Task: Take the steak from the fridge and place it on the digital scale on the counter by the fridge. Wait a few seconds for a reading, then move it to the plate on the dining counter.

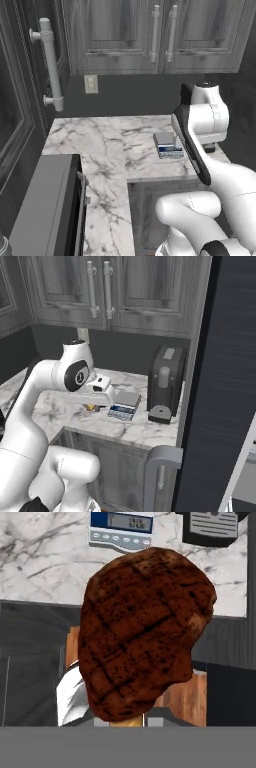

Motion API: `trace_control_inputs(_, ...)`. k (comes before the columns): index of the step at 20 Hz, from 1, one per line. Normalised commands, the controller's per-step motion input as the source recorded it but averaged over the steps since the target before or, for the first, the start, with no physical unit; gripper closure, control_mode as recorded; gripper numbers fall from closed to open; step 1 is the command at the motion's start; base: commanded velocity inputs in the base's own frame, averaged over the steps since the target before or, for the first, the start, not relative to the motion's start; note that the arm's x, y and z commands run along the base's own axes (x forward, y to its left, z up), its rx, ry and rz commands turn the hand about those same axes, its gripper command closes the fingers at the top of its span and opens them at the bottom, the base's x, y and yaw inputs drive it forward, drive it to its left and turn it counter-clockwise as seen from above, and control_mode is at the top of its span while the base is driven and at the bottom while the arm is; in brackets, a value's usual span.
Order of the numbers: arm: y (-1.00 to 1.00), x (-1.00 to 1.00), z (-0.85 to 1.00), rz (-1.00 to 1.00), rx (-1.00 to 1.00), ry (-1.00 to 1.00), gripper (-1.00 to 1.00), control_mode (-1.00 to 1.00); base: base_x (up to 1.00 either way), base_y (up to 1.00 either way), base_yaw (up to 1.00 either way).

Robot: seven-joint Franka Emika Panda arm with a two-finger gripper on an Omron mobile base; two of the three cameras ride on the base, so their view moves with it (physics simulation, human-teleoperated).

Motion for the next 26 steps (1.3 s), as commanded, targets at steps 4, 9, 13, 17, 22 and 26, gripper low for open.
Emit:
trace_control_inputs(4, -0.04, 0.41, -0.37, 0.14, 0.06, -0.07, 1.00, -1.00, 0.00, 0.00, 0.00)
trace_control_inputs(9, -0.17, 0.41, 0.00, 0.19, 0.01, -0.05, 1.00, -1.00, 0.00, 0.00, 0.00)
trace_control_inputs(13, -0.17, 0.02, 0.00, 0.31, 0.01, 0.00, 1.00, -1.00, 0.00, 0.00, 0.00)
trace_control_inputs(17, 0.00, 0.00, -0.23, 0.23, 0.00, -0.07, 1.00, -1.00, 0.00, 0.00, 0.00)
trace_control_inputs(22, 0.07, 0.13, -0.26, 0.09, 0.00, -0.03, 1.00, -1.00, 0.00, 0.00, 0.00)
trace_control_inputs(26, 0.14, 0.65, -0.33, -0.05, 0.00, 0.00, 1.00, -1.00, 0.00, 0.00, 0.00)
